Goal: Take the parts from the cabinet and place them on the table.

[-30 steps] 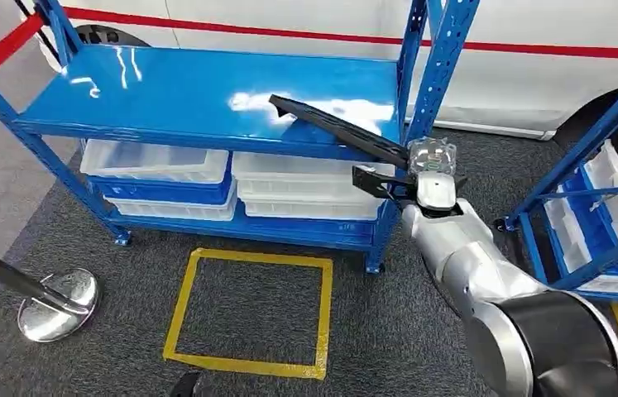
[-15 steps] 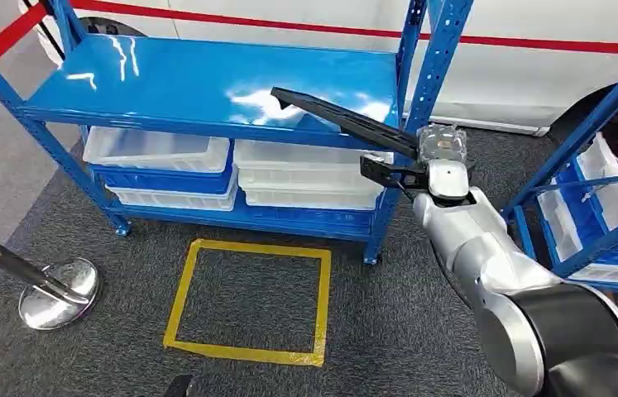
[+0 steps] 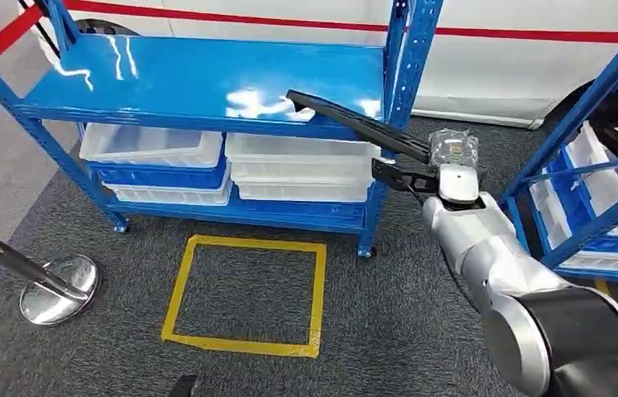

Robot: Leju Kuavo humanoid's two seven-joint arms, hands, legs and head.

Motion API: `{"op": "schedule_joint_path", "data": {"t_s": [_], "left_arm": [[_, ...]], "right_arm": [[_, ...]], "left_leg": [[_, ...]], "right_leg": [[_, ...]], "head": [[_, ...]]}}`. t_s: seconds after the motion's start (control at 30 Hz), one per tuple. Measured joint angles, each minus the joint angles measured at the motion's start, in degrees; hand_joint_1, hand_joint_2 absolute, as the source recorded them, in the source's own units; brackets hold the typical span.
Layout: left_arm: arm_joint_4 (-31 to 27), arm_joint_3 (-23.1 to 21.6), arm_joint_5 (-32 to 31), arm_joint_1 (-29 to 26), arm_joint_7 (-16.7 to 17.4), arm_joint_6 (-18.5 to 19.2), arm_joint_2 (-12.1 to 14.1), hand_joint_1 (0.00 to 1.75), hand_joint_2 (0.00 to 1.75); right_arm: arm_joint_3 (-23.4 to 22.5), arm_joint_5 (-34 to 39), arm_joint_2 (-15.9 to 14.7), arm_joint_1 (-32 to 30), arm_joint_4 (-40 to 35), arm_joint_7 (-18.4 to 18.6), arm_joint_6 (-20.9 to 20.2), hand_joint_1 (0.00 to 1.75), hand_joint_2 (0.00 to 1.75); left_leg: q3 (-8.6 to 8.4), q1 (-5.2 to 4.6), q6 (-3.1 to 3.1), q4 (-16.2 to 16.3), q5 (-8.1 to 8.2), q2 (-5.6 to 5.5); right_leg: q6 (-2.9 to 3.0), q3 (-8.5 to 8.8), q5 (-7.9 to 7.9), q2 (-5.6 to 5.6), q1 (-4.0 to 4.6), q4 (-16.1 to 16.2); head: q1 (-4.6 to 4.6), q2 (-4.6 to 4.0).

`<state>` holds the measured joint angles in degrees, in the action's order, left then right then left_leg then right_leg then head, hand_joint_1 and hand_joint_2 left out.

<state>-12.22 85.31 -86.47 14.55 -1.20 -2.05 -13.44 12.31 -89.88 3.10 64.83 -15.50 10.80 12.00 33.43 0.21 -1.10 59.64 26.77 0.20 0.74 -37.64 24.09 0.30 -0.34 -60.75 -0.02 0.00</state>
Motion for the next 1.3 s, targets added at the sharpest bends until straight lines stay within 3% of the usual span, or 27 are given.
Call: {"op": "schedule_joint_path", "data": {"t_s": [0.1,0.13,0.17,0.2,0.23,0.27,0.3,0.33,0.37,0.43,0.47,0.5,0.57,0.63,0.67,0.7,0.77,0.8,0.83,0.87,0.93,0.97,1.0,1.1,1.17,1.2,1.3], "left_arm": [[0.0,0.0,0.0,-0.1,0.0,-0.1,0.0,0.0,0.0],[0.0,0.0,0.0,-0.1,0.0,-0.1,0.0,0.0,0.0],[0.0,0.0,0.0,-0.1,0.0,-0.1,0.0,0.0,0.0],[0.0,0.0,0.0,0.0,0.0,-0.1,-0.1,0.0,0.0],[0.0,0.0,0.0,0.0,0.0,-0.1,-0.1,0.0,0.0],[0.0,0.0,0.0,0.0,0.0,-0.1,-0.1,0.0,0.0],[0.0,0.0,0.0,0.0,0.0,-0.1,-0.1,0.0,0.0],[0.0,0.0,0.0,0.0,0.0,-0.1,-0.1,0.0,0.0],[0.0,0.0,0.0,-0.1,0.0,-0.1,-0.1,0.0,0.0],[0.0,0.0,0.0,-0.1,0.0,-0.1,-0.3,0.0,0.0],[0.0,0.0,0.0,-0.1,0.0,-0.1,-0.3,0.0,0.0],[0.0,0.0,0.0,0.0,0.0,-0.1,-0.3,0.0,0.0],[0.0,0.0,0.0,0.0,0.0,-0.1,-0.3,0.0,0.0],[0.0,0.0,0.0,-0.1,0.0,-0.2,-0.3,0.0,0.0],[0.0,0.0,0.0,-0.1,-0.1,-0.2,-0.3,0.0,0.0],[0.0,0.0,-0.2,-0.1,-0.4,-0.2,-0.3,0.0,0.0],[0.0,0.0,-0.4,-0.1,-0.6,-0.2,-0.3,0.0,0.0],[0.0,0.0,-0.4,-0.1,-0.6,-0.2,-0.3,0.0,0.0],[0.0,0.0,-0.4,-0.1,-0.6,-0.3,-0.3,0.0,0.0],[0.0,0.0,-0.5,-0.1,-0.6,-0.2,-0.3,0.0,0.0],[0.0,0.0,-0.5,-0.1,-0.5,-0.2,-0.3,0.0,0.0],[0.0,0.0,-0.5,0.0,-0.5,-0.2,-0.3,0.0,0.0],[0.0,0.0,-0.5,0.1,-0.5,-0.2,-0.3,0.0,0.0],[0.0,0.0,-0.5,0.0,-0.5,-0.2,-0.3,0.0,0.0],[0.0,0.0,-0.5,0.1,-0.5,-0.3,-0.3,0.0,0.0],[0.0,0.0,-0.5,0.1,-0.5,-0.3,-0.3,0.0,0.0],[0.0,0.0,-0.6,0.2,-0.5,-0.2,-0.3,0.0,0.0]], "right_arm": [[-0.1,0.0,0.0,-0.4,0.0,0.0,0.2,1.75,1.75],[-0.2,0.0,-0.2,-0.4,0.0,0.0,0.2,1.75,1.75],[-0.4,0.0,-0.4,-0.4,0.0,0.0,0.4,1.75,1.75],[-0.5,0.0,-0.5,-0.3,0.0,0.0,0.6,1.75,1.75],[-0.5,0.0,-0.5,-0.4,0.0,0.0,0.7,1.75,1.75],[-0.5,0.0,-0.7,-0.7,0.0,0.0,0.7,1.75,1.75],[-0.5,0.0,-0.7,-1.1,0.0,0.0,0.7,1.75,1.75],[-0.6,0.0,-0.7,-1.3,0.0,0.0,0.7,1.75,1.75],[-0.6,0.0,-0.8,-1.3,0.0,0.0,0.8,1.75,1.75],[-0.6,0.0,-0.9,-1.2,0.0,0.0,0.9,1.75,1.75],[-0.6,0.0,-0.9,-1.2,0.0,0.0,1.0,1.75,1.75],[-0.7,0.0,-0.8,-1.1,0.0,0.0,1.3,1.75,1.75],[-0.9,0.0,-0.8,-1.3,0.0,-0.1,1.4,1.75,1.75],[-1.2,0.0,-0.9,-1.3,0.0,-0.2,1.5,1.75,1.75],[-1.2,0.0,-0.9,-1.3,0.0,-0.2,1.6,1.75,1.75],[-1.4,0.0,-0.8,-1.3,0.0,-0.3,1.9,1.75,1.75],[-1.7,0.0,-0.8,-1.3,0.0,-0.8,2.4,1.75,1.75],[-1.8,0.0,-0.8,-1.4,0.0,-0.9,2.4,1.75,1.75],[-2.1,0.0,-0.8,-1.5,0.0,-1.1,2.4,1.75,1.75],[-2.1,0.0,-0.8,-1.7,0.0,-1.1,2.4,1.75,1.75],[-2.1,-0.1,-0.8,-1.8,0.0,-1.1,2.4,1.75,1.75],[-2.1,-0.1,-0.8,-1.8,0.0,-1.0,2.4,1.75,1.75],[-2.1,-0.1,-0.8,-1.7,0.0,-1.0,2.4,1.75,1.75],[-2.1,-0.1,-0.8,-1.9,0.0,-1.0,2.4,1.75,1.75],[-2.1,-0.1,-0.8,-1.9,-0.2,-1.0,2.4,1.75,1.75],[-2.1,-0.1,-0.9,-1.8,-0.2,-0.9,2.4,1.75,1.75],[-2.1,-0.1,-0.9,-2.1,-0.2,-0.7,2.5,1.75,1.75]], "left_leg": [[0.23,-0.31,-0.31,-0.4,-0.65,-0.04],[-0.11,0.6,-0.67,-1.8,-1.69,0.17],[-0.02,0.38,-0.79,-2.3,-2.24,0.42],[0.33,0.39,-1.27,-2.4,-2.65,0.5],[0.71,0.37,-1.18,-2.3,-2.82,0.54],[1.1,0.37,-1.2,-2.1,-2.95,0.55],[1.55,0.38,-1.19,-1.8,-3.07,0.57],[2.01,0.43,-1.16,-1.4,-3.13,0.56],[2.44,0.46,-1.11,-1.0,-3.16,0.51],[3.24,0.55,-0.88,0.1,-3.03,0.48],[3.67,0.59,-0.54,0.4,-3.0,0.49],[4.18,0.24,0.0,1.0,-3.07,0.48],[4.33,0.33,0.7,0.7,-3.54,0.45],[4.48,0.36,1.32,0.5,-3.82,0.42],[4.95,0.57,1.59,1.4,-2.73,0.32],[5.89,0.5,1.91,4.0,-0.35,0.27],[9.06,0.61,2.27,12.6,4.35,0.26],[10.28,0.61,2.36,16.1,5.69,0.25],[10.54,0.61,2.37,17.4,5.85,0.25],[9.42,0.6,2.26,16.1,4.79,0.25],[3.67,0.58,1.75,6.4,0.36,0.25],[1.12,0.54,1.37,1.6,-0.74,0.14],[0.13,0.13,1.18,0.5,0.2,-0.01],[0.78,-0.07,0.53,0.1,-0.44,-0.09],[0.3,0.64,-0.62,-1.5,-1.6,0.16],[0.27,0.47,-1.0,-2.0,-1.97,0.19],[0.68,0.33,-1.28,-1.8,-2.15,0.27]], "right_leg": [[-1.14,-0.08,-0.85,-0.09,-0.36,0.6],[-1.46,-0.36,-0.61,-0.04,-0.09,0.5],[-1.64,-0.8,0.74,-0.05,-0.2,-0.4],[-1.75,-2.04,3.39,-0.01,-0.26,-3.5],[-1.91,-3.52,5.73,-0.04,-0.33,-7.6],[-2.12,-5.02,7.68,-0.05,-0.45,-11.9],[-2.34,-5.91,8.61,-0.09,-0.59,-14.8],[-2.52,-5.54,8.11,-0.14,-0.77,-15.0],[-2.61,-4.07,6.74,-0.18,-0.96,-12.8],[-2.63,1.34,2.68,-0.35,-1.17,-3.6],[-2.27,2.64,3.83,-0.39,-1.09,-0.9],[-1.96,2.32,3.18,-0.34,-0.55,-0.5],[-1.45,1.93,2.99,-0.26,-0.4,-0.8],[-0.53,1.83,2.37,-0.28,-0.8,-0.2],[0.02,1.87,2.0,-0.45,-0.95,0.0],[0.46,1.65,1.7,-0.42,-0.96,0.1],[0.73,1.12,1.37,-0.35,-0.83,0.1],[0.7,0.91,1.2,-0.31,-0.78,0.1],[0.61,0.74,1.06,-0.27,-0.73,0.1],[0.49,0.66,0.94,-0.25,-0.72,0.0],[0.25,0.66,0.78,-0.23,-0.72,0.0],[0.16,0.7,0.72,-0.26,-0.72,0.0],[-0.22,0.44,0.51,-0.28,-0.44,0.1],[-1.27,0.28,-0.2,-0.35,-0.6,0.6],[-1.86,0.03,0.1,-0.21,-0.53,0.7],[-1.96,-0.8,1.9,-0.23,-0.33,-1.2],[-2.27,-5.98,7.78,-0.23,-0.44,-13.6]], "head": [[0.02,0.0],[0.0,0.0],[0.07,0.0],[0.02,0.0],[0.09,0.0],[0.02,0.0],[0.09,0.0],[0.04,0.0],[0.09,0.0],[0.07,0.0],[0.07,0.0],[0.02,0.0],[0.0,0.0],[0.0,0.0],[0.0,0.0],[-0.04,0.0],[-0.02,0.0],[-0.02,0.0],[-0.02,0.0],[-0.02,0.0],[-0.02,0.0],[-0.02,0.0],[-0.02,0.0],[-0.02,0.0],[0.02,0.0],[0.09,0.0],[0.04,0.0]]}}
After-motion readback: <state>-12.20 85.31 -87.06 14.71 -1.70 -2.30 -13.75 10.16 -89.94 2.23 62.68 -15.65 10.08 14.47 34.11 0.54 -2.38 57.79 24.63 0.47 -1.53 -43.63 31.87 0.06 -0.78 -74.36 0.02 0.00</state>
